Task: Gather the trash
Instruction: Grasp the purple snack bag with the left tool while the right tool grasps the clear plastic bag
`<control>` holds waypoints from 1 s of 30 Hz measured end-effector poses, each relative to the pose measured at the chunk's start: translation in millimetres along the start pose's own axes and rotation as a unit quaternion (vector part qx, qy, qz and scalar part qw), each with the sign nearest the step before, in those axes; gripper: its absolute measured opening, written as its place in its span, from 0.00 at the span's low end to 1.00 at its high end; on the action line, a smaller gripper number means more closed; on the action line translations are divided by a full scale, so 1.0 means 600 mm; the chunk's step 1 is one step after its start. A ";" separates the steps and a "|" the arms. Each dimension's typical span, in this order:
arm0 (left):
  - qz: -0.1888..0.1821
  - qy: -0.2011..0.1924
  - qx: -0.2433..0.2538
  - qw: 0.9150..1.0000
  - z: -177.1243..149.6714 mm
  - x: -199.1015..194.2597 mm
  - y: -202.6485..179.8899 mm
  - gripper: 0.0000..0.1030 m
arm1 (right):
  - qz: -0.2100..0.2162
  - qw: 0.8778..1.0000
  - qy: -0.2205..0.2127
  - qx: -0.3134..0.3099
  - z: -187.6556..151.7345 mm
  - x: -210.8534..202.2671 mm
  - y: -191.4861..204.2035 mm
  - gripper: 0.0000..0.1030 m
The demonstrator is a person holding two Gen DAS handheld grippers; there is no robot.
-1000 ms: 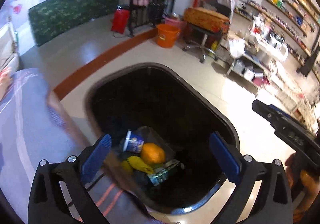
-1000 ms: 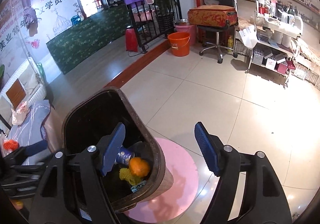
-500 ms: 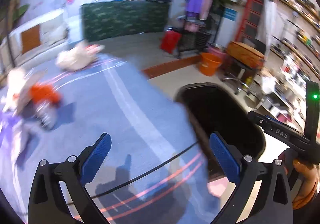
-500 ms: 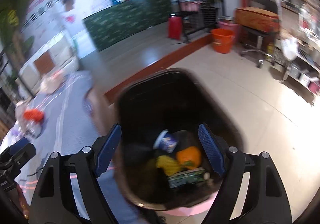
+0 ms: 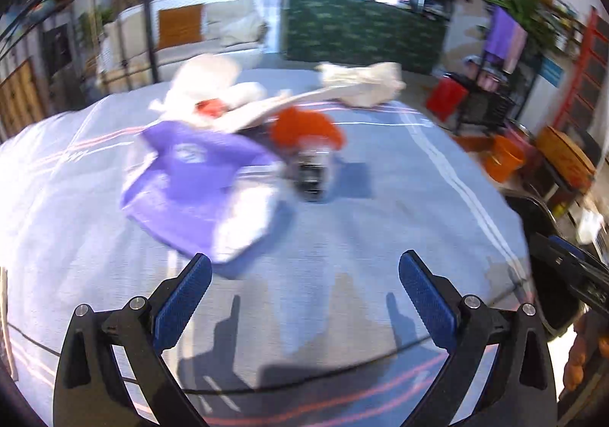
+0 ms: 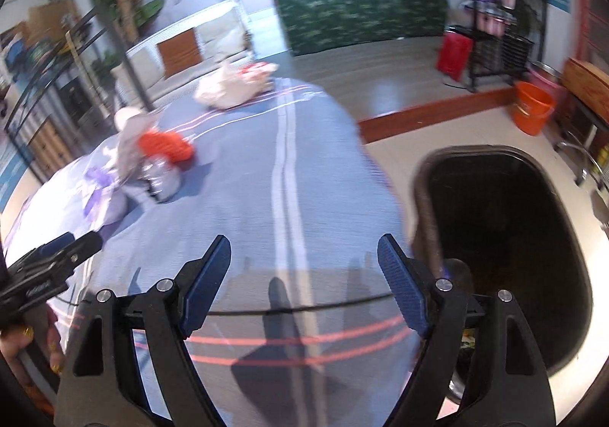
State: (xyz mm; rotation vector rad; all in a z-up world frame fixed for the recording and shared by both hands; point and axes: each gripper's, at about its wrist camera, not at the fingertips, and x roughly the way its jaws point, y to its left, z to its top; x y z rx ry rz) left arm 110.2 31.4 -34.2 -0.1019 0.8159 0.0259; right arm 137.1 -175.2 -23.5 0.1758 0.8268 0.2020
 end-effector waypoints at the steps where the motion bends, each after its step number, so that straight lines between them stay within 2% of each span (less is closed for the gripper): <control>1: 0.006 0.001 -0.001 1.000 0.000 0.003 0.015 0.94 | 0.003 1.000 0.001 -0.004 0.002 0.002 0.009 0.77; 5: 0.033 0.004 0.007 0.999 0.008 0.017 0.048 0.94 | 0.017 1.000 0.007 -0.019 0.001 0.009 0.043 0.77; 9: 0.049 0.018 0.028 0.998 0.023 0.047 0.053 0.94 | 0.028 0.999 0.016 -0.032 0.003 0.020 0.071 0.77; 13: 0.067 0.030 0.047 0.996 0.034 0.080 0.046 0.87 | 0.037 0.998 0.024 -0.039 0.007 0.028 0.092 0.77; 16: 0.071 0.044 0.038 0.996 0.035 0.098 0.053 0.66 | 0.043 0.998 0.029 -0.046 0.010 0.036 0.109 0.77; 17: 0.072 0.050 0.031 0.996 0.033 0.100 0.056 0.55 | 0.045 0.997 0.030 -0.050 0.013 0.040 0.115 0.77; 19: 0.058 0.045 0.009 0.997 0.032 0.092 0.071 0.48 | 0.051 0.997 0.034 -0.056 0.019 0.051 0.131 0.77; 20: 0.056 0.040 0.003 0.998 0.033 0.086 0.075 0.36 | 0.053 0.996 0.037 -0.059 0.022 0.057 0.139 0.77; 26: 0.042 -0.004 -0.036 0.998 0.024 0.031 0.111 0.23 | 0.082 0.992 0.058 -0.074 0.040 0.093 0.182 0.77; 30: 0.030 -0.038 -0.051 0.998 0.016 -0.007 0.123 0.22 | 0.092 0.990 0.070 -0.086 0.051 0.119 0.214 0.77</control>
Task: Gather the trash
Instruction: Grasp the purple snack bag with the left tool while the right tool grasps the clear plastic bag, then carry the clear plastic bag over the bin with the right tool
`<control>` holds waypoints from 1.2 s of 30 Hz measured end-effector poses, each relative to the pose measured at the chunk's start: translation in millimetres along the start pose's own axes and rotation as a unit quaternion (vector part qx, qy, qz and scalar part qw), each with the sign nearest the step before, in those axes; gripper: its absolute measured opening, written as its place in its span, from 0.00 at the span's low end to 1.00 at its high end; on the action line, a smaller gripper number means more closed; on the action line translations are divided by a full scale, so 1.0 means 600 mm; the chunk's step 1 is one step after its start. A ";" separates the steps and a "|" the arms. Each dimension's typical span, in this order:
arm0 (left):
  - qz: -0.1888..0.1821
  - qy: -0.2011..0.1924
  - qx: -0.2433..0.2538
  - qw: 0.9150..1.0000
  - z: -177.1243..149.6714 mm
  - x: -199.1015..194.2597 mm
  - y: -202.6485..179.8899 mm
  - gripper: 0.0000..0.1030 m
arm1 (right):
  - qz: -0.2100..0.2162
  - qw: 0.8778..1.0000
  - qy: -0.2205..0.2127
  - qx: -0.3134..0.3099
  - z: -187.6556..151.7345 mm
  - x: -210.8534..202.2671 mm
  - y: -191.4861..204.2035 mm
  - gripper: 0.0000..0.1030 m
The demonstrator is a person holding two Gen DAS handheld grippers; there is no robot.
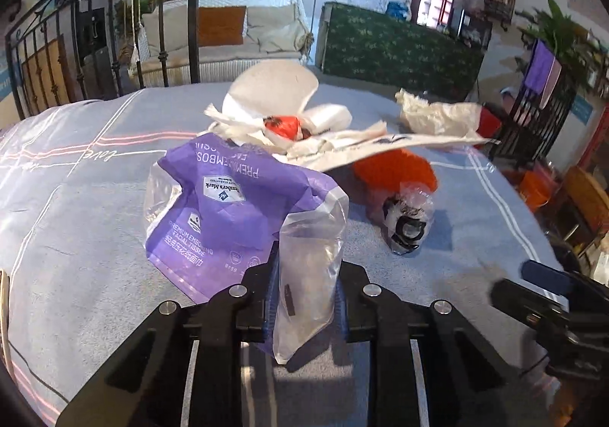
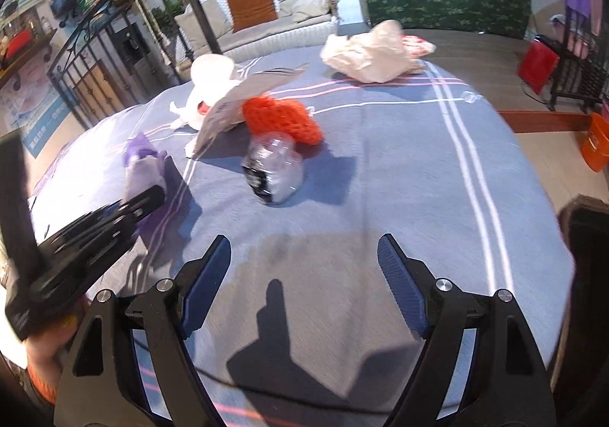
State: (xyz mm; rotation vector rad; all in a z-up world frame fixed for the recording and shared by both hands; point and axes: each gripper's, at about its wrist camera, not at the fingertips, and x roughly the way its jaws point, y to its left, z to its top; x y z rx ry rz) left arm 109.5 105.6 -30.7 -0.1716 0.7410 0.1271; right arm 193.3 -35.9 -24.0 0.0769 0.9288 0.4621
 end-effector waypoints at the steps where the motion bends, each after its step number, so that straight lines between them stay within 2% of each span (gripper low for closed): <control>1: 0.006 -0.011 0.001 1.000 -0.002 -0.011 0.003 0.22 | 0.004 1.000 0.003 -0.003 0.008 0.009 0.008 0.77; 8: 0.010 -0.044 -0.014 0.999 0.002 -0.037 0.017 0.21 | 0.011 0.999 0.033 -0.019 0.049 0.079 0.049 0.77; 11: -0.004 -0.043 -0.027 0.999 0.001 -0.036 0.024 0.21 | 0.002 0.999 0.050 -0.021 0.062 0.114 0.060 0.74; 15: -0.005 -0.051 -0.025 0.998 -0.003 -0.039 0.025 0.21 | -0.017 0.997 0.068 -0.025 0.073 0.147 0.066 0.72; 18: -0.009 -0.053 -0.033 0.998 -0.004 -0.038 0.029 0.21 | -0.022 0.997 0.079 -0.015 0.078 0.166 0.064 0.60; 20: -0.009 -0.053 -0.033 0.998 -0.006 -0.039 0.029 0.21 | -0.029 0.996 0.082 -0.007 0.076 0.170 0.059 0.39; 23: -0.012 -0.066 -0.039 0.997 -0.008 -0.045 0.031 0.21 | -0.019 0.997 0.074 -0.007 0.071 0.159 0.056 0.32; 28: -0.016 -0.075 -0.044 0.996 -0.012 -0.053 0.026 0.21 | -0.004 0.998 0.063 -0.011 0.054 0.128 0.057 0.30; 36: -0.028 -0.094 -0.033 0.995 -0.018 -0.081 -0.005 0.21 | -0.002 1.000 0.011 -0.019 0.012 0.029 0.041 0.30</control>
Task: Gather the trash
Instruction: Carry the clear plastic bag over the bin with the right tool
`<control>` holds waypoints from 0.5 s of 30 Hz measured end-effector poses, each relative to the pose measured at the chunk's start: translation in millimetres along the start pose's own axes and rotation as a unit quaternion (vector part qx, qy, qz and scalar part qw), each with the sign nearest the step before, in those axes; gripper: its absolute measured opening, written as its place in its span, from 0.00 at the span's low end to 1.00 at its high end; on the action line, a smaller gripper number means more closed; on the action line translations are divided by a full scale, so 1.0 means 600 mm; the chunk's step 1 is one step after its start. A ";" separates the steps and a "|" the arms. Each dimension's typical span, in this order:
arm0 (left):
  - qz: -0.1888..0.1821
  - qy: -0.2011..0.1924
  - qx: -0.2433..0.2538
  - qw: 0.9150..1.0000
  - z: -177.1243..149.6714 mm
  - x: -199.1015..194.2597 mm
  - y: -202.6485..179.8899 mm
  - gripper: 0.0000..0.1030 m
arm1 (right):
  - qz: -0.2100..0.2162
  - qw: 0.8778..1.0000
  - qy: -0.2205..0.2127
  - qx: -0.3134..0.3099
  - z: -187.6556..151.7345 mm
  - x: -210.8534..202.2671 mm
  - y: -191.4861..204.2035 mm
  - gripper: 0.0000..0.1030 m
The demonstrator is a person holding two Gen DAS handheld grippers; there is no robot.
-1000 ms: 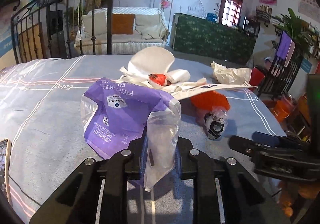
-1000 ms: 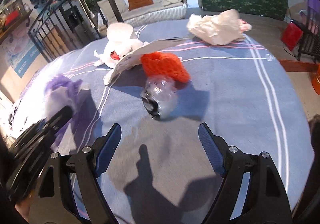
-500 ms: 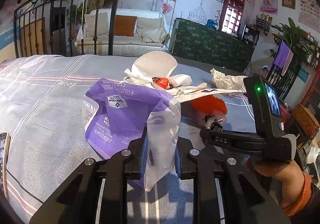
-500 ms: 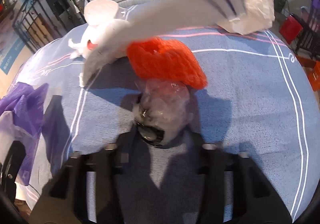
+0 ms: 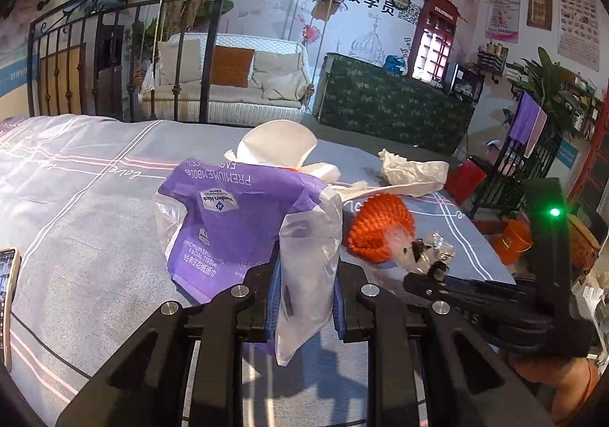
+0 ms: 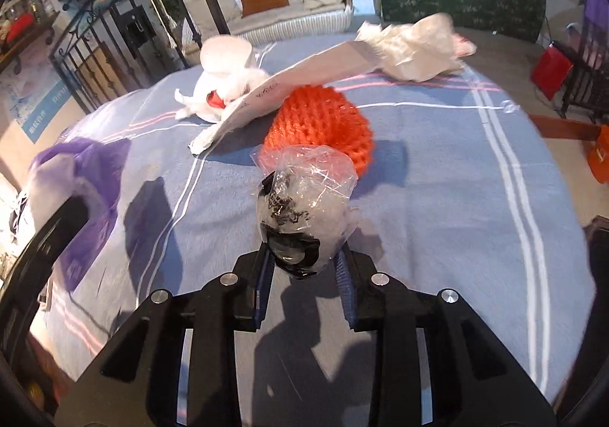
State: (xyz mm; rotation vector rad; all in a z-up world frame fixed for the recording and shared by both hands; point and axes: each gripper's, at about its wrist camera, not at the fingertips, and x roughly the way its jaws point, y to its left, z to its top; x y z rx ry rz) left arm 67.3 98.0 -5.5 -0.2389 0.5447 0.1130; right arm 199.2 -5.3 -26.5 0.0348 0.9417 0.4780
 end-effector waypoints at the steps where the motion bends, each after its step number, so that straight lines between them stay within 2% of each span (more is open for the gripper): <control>1: -0.003 -0.002 0.002 1.000 0.000 -0.002 -0.006 0.21 | -0.002 1.000 -0.008 0.001 -0.007 -0.015 -0.005 0.30; 7: -0.041 -0.019 0.023 0.999 -0.004 -0.020 -0.058 0.21 | -0.016 0.998 -0.047 0.033 -0.045 -0.088 -0.062 0.30; 12: -0.086 -0.021 0.047 0.995 -0.011 -0.028 -0.121 0.21 | -0.060 0.992 -0.094 0.063 -0.084 -0.157 -0.131 0.30; 15: -0.113 -0.017 0.067 0.991 -0.022 -0.031 -0.163 0.21 | -0.079 0.988 -0.104 0.086 -0.109 -0.183 -0.171 0.30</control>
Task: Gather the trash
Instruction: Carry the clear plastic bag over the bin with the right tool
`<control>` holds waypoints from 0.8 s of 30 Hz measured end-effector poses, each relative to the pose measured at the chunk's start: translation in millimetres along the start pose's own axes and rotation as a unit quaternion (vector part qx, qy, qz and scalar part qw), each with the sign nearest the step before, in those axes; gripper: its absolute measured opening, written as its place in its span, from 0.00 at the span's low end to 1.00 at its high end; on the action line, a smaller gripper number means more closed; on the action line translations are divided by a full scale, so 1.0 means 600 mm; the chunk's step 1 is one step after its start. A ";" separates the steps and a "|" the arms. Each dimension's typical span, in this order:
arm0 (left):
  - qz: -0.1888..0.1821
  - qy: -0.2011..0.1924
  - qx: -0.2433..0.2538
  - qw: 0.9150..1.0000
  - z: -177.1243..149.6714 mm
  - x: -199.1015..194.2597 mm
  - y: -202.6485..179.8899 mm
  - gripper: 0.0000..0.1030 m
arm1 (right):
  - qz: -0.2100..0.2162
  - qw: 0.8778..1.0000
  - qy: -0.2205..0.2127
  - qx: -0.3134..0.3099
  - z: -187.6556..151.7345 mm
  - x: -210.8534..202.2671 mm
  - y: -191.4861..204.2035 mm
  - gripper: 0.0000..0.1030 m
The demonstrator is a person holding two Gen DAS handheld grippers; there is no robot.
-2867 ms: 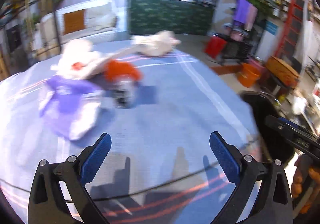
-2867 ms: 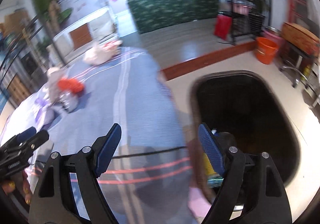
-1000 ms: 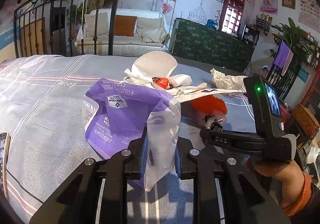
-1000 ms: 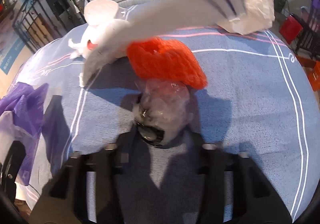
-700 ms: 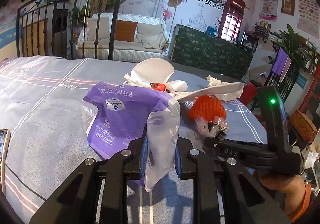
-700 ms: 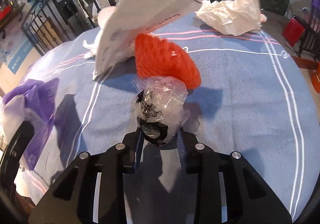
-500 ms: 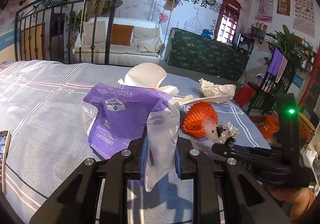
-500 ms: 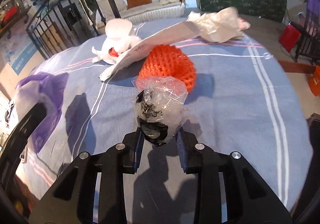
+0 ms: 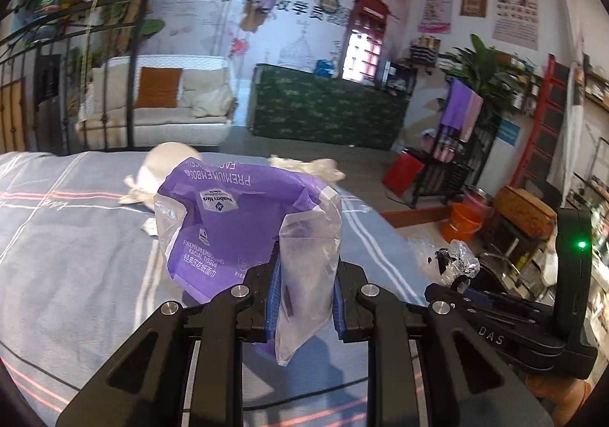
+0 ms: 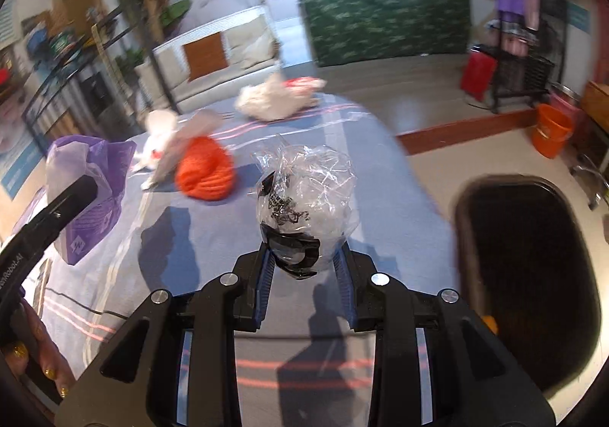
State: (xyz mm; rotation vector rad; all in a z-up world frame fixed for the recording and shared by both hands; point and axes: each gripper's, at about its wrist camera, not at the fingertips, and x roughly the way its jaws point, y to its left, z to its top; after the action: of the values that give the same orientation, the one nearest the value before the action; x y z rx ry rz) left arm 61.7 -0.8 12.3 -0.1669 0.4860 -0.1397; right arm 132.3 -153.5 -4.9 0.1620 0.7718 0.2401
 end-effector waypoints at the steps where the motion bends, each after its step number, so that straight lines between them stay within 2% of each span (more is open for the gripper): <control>1: -0.010 0.002 0.007 1.000 -0.002 0.003 -0.014 0.21 | -0.010 1.000 -0.001 0.011 -0.005 -0.007 -0.021 0.30; 9: -0.098 0.023 0.046 0.994 -0.013 0.030 -0.110 0.21 | -0.076 0.995 -0.008 0.069 -0.038 -0.058 -0.146 0.30; 12: -0.117 0.028 0.066 0.991 -0.019 0.038 -0.141 0.21 | -0.105 0.990 -0.007 0.090 -0.051 -0.063 -0.189 0.30; 18: -0.165 0.039 0.102 0.980 -0.022 0.055 -0.209 0.21 | -0.157 0.979 0.009 0.130 -0.077 -0.053 -0.270 0.30; 22: -0.210 0.075 0.103 0.969 -0.028 0.083 -0.247 0.21 | -0.173 0.974 0.026 0.142 -0.097 -0.036 -0.301 0.30; 24: -0.220 0.089 0.107 0.966 -0.035 0.094 -0.262 0.21 | -0.182 0.972 0.034 0.143 -0.110 -0.029 -0.312 0.31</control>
State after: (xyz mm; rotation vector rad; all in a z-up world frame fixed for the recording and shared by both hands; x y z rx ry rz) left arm 86.2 -166.6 -1.1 -0.0467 0.6038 -0.6443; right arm 102.8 -334.6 -83.2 0.2812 0.8861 -0.2173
